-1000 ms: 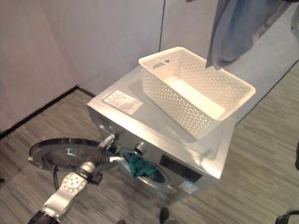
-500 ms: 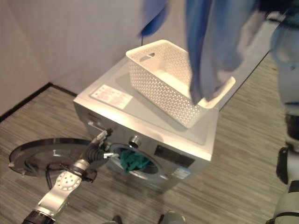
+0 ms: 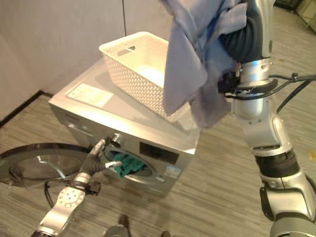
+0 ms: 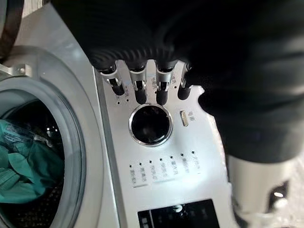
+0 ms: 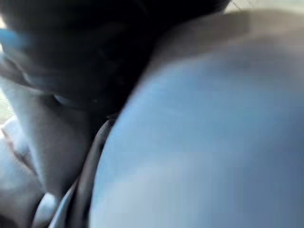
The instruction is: Grab the laundry basket,head to the washer,open it,put in the laundry and shut it.
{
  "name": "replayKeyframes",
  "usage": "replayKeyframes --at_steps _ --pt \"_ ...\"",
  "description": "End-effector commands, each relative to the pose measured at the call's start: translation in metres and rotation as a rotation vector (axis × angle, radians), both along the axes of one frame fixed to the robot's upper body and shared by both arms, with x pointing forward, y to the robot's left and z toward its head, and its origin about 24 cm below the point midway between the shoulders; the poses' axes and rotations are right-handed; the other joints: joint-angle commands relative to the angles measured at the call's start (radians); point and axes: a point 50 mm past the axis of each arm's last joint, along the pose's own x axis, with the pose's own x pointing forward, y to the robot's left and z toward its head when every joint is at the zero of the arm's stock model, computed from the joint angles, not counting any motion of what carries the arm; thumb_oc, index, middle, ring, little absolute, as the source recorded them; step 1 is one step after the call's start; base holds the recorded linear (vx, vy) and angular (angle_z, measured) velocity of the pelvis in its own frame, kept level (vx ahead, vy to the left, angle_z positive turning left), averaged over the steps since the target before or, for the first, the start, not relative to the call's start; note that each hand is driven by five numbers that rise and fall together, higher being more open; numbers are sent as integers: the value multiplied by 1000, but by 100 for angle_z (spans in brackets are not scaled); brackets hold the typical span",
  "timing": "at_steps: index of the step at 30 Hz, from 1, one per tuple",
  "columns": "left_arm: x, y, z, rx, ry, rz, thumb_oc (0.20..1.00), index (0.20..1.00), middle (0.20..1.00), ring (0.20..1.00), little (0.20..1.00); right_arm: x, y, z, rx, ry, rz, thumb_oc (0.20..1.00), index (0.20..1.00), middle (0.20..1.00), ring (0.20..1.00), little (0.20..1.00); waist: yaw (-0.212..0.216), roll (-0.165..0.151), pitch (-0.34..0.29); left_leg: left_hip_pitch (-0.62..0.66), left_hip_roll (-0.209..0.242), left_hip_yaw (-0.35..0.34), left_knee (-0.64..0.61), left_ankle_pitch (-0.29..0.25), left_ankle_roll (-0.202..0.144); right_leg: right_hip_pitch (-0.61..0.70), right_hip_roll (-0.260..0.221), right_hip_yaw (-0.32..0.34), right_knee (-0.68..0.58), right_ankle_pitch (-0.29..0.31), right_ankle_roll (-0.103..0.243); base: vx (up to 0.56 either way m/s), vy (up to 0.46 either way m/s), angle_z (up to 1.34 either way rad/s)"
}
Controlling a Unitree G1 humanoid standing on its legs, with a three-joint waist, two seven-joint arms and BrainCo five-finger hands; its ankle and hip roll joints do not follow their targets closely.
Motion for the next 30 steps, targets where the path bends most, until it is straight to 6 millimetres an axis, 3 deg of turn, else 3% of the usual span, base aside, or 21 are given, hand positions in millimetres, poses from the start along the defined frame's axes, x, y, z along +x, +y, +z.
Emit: replayKeyframes --at_steps 1,8,12,16,26,30 --pt "6 -15 27 26 -131 -114 1000 1000 1000 1000 1000 -23 -4 36 56 -181 62 200 200 200 200 200 11 -43 -10 -87 -27 -3 31 -11 -11 284 4 -31 -195 -56 53 -171 -124 19" --pt "17 -61 55 -116 -200 -318 1000 1000 1000 1000 1000 -19 -4 24 69 -99 88 200 200 200 200 200 -38 -9 -12 -81 11 -34 -10 71 -35 289 49 -43 -187 -73 14 -126 -82 13" --pt "20 -78 69 -179 -228 -382 1000 1000 1000 1000 1000 -16 -7 22 81 -75 72 200 200 200 200 200 -51 4 -12 -80 20 -42 -18 92 -41 291 58 -50 -180 -80 3 -69 -36 6" --pt "25 -99 95 -218 -304 -484 1000 1000 1000 1000 1000 -13 -13 19 99 -53 45 200 200 200 200 200 -73 14 -10 -84 30 -56 -13 114 -52 288 70 -51 -165 -86 -14 -71 -38 8" --pt "43 -146 134 -281 -390 -616 1000 1000 1000 1000 1000 -14 -17 21 120 -50 34 200 200 200 200 200 -112 36 -35 -73 41 -56 -39 150 -73 298 83 -61 -181 -77 -20 -37 -11 11" --pt "49 -154 138 -273 -392 -628 1000 1000 1000 1000 1000 -15 -19 24 116 -56 28 200 200 200 200 200 -116 40 -38 -70 41 -54 -42 154 -76 299 83 -62 -183 -75 -20 0 0 0"
